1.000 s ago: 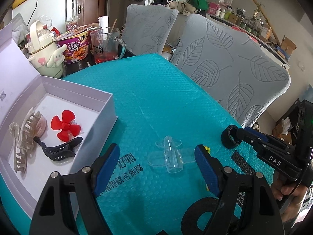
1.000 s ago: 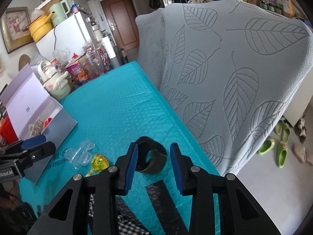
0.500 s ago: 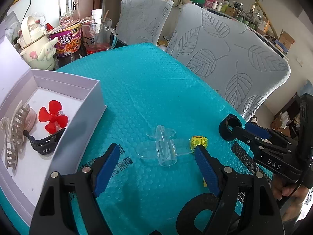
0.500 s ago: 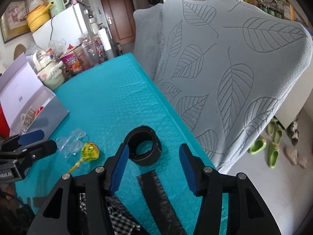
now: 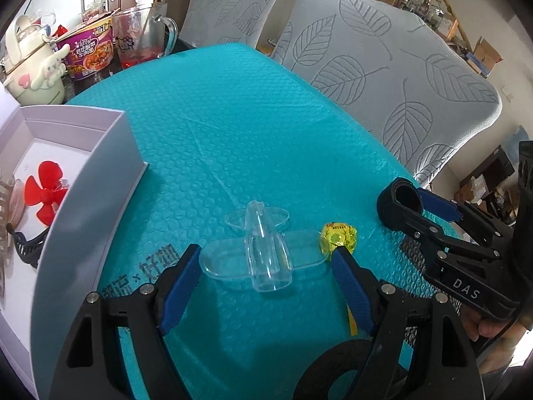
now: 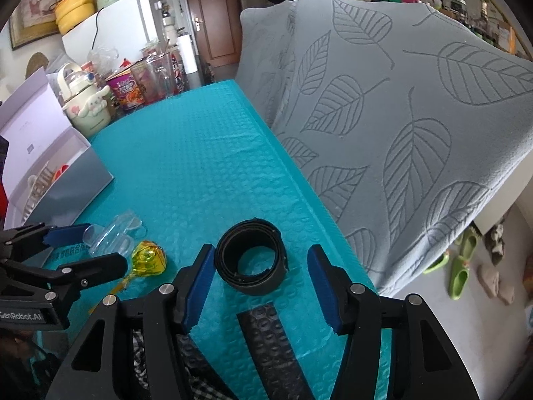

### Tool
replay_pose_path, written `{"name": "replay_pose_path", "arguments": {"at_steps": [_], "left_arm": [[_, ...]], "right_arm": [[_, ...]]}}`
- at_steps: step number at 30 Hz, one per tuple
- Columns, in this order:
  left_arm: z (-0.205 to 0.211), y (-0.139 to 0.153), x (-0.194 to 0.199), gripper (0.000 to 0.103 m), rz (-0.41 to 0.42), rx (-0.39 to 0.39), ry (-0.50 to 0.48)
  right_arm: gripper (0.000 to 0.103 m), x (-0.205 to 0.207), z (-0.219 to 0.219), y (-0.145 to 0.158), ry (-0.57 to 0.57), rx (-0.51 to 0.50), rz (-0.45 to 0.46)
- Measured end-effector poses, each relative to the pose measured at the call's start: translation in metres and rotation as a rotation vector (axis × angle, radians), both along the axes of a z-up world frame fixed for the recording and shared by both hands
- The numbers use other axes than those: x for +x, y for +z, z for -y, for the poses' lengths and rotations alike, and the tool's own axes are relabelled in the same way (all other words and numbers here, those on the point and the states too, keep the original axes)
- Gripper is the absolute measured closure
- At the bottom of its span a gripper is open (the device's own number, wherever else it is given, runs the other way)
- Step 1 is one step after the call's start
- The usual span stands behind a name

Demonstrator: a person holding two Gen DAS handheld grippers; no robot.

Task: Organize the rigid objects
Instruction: 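Grasp the clear plastic airplane with the left gripper while the right lifts the hair tie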

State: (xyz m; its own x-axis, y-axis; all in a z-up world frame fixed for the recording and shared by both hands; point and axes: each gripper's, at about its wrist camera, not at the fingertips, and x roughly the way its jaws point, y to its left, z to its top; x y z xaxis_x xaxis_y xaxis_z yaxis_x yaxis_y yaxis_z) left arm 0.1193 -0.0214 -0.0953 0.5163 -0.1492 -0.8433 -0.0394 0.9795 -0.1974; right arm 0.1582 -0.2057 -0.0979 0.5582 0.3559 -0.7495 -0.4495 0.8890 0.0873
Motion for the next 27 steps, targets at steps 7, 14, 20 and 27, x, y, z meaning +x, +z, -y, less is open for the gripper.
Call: {"name": "replay_pose_path", "arguments": {"at_steps": [7, 14, 20, 27], "left_arm": [[0.007, -0.004, 0.011, 0.024, 0.002, 0.066, -0.020], [0.016, -0.007, 0.012, 0.024, 0.011, 0.142, -0.012], [0.014, -0.006, 0.005, 0.026, 0.048, 0.124, 0.001], [0.009, 0.004, -0.006, 0.026, 0.066, 0.119, 0.025]], "right_arm": [[0.046, 0.003, -0.006, -0.001, 0.009, -0.015, -0.002], [0.046, 0.005, -0.010, -0.004, 0.004, -0.022, 0.002], [0.062, 0.003, -0.012, -0.003, 0.010, -0.020, 0.016], [0.062, -0.003, -0.005, 0.003, -0.007, -0.005, 0.023]]}}
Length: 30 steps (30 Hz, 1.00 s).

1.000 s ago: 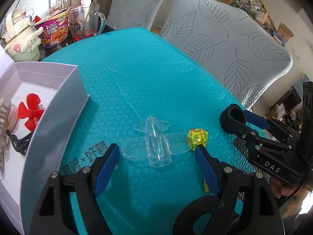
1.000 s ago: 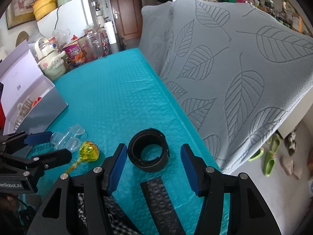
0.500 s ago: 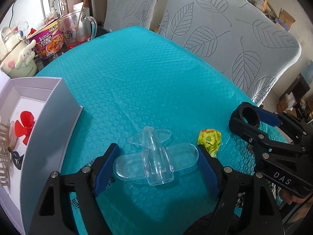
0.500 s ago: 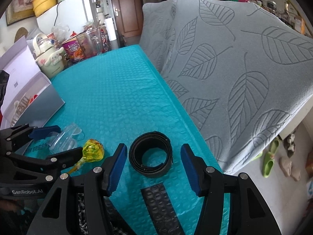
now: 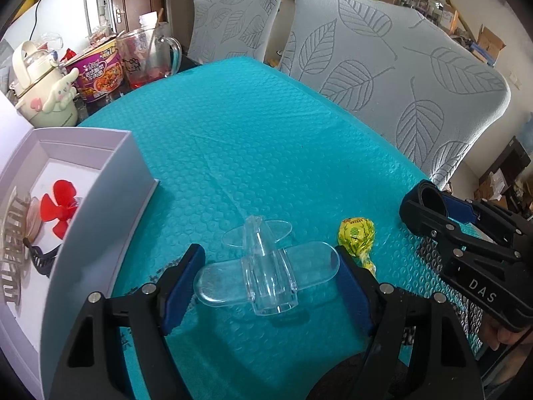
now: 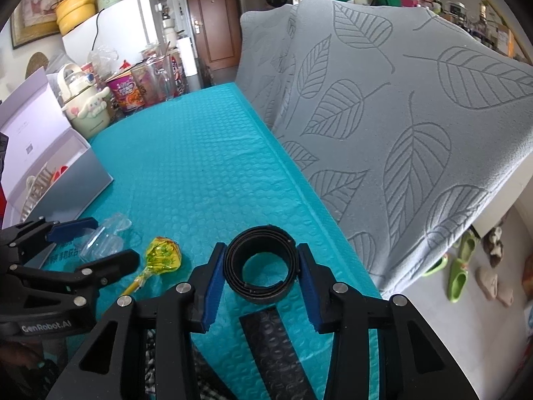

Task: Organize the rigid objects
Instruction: 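Grasp the clear plastic airplane with the left gripper while the right lifts the hair tie, then carry the airplane and the hair tie over the white box with both grippers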

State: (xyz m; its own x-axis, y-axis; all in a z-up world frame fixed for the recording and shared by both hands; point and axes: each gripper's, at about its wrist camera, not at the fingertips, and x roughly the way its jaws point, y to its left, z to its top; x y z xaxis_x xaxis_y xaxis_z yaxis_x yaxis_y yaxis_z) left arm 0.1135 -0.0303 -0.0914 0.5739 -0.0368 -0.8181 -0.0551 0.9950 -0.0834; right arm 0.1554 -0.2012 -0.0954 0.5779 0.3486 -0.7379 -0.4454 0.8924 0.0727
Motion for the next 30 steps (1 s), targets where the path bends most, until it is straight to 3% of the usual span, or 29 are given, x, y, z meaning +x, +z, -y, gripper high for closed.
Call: {"name": "replay_pose_path", "arguments": {"at_steps": [30], "left_arm": [[-0.013, 0.063, -0.092, 0.026, 0.169, 0.046, 0.063]], "right_arm": [[0.062, -0.078, -0.013, 0.042, 0.090, 0.041, 0.096]]}}
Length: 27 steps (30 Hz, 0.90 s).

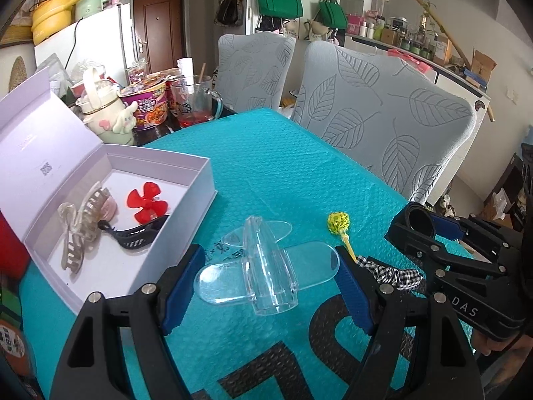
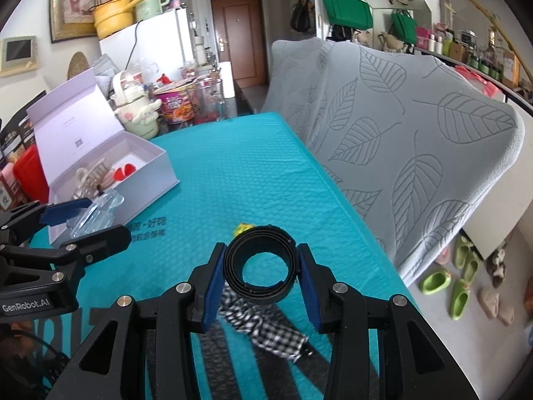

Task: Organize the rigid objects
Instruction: 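Carry the airplane and the hair tie over the white box with both grippers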

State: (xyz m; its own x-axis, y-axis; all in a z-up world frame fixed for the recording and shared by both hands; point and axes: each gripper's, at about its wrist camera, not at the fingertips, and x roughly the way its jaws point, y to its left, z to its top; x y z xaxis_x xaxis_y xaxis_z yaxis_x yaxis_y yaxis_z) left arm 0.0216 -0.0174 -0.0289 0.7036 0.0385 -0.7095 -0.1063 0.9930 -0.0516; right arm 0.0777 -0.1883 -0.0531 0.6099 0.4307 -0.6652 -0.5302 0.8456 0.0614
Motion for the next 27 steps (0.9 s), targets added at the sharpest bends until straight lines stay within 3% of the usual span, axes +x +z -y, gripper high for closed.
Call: {"name": "replay_pose_path", "arguments": {"at_steps": [27], "left_arm": [[-0.054, 0.021, -0.101, 0.026, 0.066, 0.006, 0.201]], "right_arm": [[0.062, -0.085, -0.075, 0.009, 0.260, 0.015, 0.006]]}}
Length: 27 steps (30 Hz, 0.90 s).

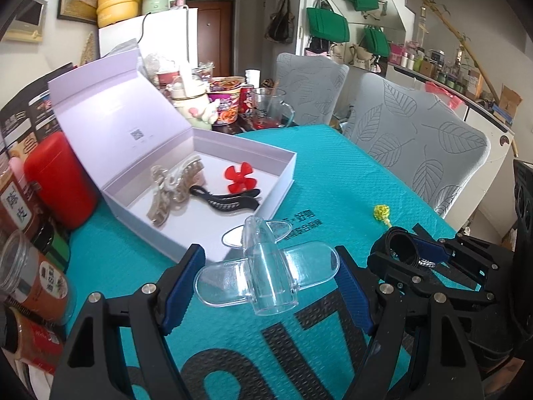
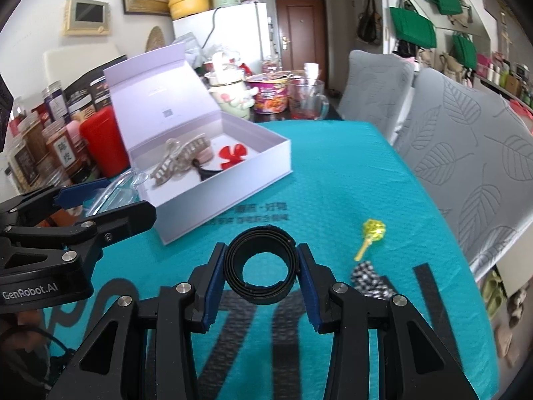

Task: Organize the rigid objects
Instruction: 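Carry the airplane and the hair tie over the white box with both grippers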

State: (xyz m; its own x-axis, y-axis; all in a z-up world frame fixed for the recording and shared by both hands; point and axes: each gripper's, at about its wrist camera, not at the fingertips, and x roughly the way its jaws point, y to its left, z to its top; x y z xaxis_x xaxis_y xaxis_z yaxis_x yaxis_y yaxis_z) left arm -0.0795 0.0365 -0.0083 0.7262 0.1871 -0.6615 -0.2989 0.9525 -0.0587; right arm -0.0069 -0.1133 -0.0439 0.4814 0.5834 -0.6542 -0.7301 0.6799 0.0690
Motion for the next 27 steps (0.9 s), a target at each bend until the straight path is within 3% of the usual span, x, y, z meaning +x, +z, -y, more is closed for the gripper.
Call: {"name": "replay_pose_path", "arguments": {"at_steps": [14, 27], "left_arm": [[-0.043, -0.006, -0.040, 0.026, -0.023, -0.013, 0.131], [-0.080, -0.009, -0.037, 0.026, -0.032, -0.071, 0.148]], "right_arm": [[0.062, -0.032, -0.055, -0.009, 0.165, -0.015, -0.028], [0.062, -0.027, -0.088, -0.008, 0.216, -0.013, -0.088]]}}
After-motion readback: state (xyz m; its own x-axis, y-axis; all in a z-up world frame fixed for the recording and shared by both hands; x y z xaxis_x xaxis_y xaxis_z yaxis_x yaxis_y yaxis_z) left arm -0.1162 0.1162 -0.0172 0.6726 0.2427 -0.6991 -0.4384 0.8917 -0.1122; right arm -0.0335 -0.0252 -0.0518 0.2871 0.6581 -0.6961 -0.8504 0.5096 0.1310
